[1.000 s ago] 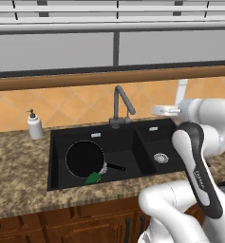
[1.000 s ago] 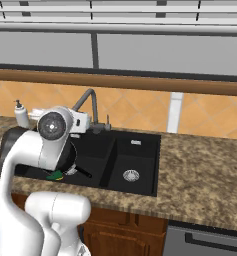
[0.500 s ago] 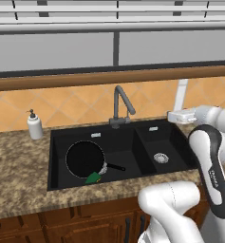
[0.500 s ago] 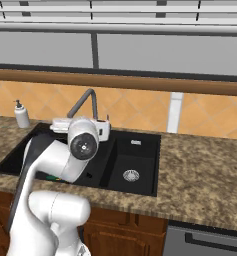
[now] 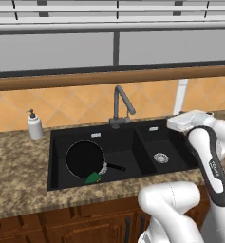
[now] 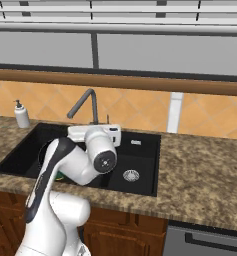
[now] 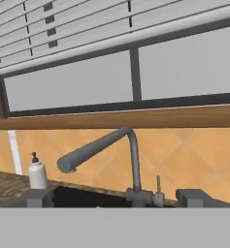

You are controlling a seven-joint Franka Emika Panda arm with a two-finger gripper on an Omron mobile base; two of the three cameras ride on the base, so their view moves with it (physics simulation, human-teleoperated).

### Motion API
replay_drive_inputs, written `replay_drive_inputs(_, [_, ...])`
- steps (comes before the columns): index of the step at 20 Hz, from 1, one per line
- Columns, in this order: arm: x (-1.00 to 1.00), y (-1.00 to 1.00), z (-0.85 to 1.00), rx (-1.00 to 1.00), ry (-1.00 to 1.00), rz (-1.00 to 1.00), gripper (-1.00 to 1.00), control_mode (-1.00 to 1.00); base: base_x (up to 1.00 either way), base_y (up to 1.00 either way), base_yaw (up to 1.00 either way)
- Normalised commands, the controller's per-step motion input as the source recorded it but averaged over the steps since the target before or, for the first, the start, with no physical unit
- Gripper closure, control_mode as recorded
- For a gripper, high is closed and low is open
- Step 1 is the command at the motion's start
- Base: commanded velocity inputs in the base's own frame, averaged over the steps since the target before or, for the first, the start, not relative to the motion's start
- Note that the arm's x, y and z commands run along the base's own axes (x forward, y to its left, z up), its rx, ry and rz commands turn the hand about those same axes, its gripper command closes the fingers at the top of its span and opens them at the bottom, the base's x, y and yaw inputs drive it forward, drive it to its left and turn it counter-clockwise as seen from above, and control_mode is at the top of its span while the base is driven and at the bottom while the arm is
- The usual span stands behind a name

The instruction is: Pick the pan and sponge and place them into the sink. Then turn on the water.

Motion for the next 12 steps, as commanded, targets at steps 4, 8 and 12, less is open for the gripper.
replay_drive_inputs(4, [0.58,0.00,-0.35,0.00,-0.11,0.00,-1.00,-1.00,0.00,0.00,0.00])
replay_drive_inputs(8, [0.52,0.00,-0.19,0.00,-0.08,0.00,-1.00,-1.00,0.00,0.00,0.00])
replay_drive_inputs(12, [0.49,0.00,-0.16,0.00,0.00,0.00,-1.00,-1.00,0.00,0.00,0.00])
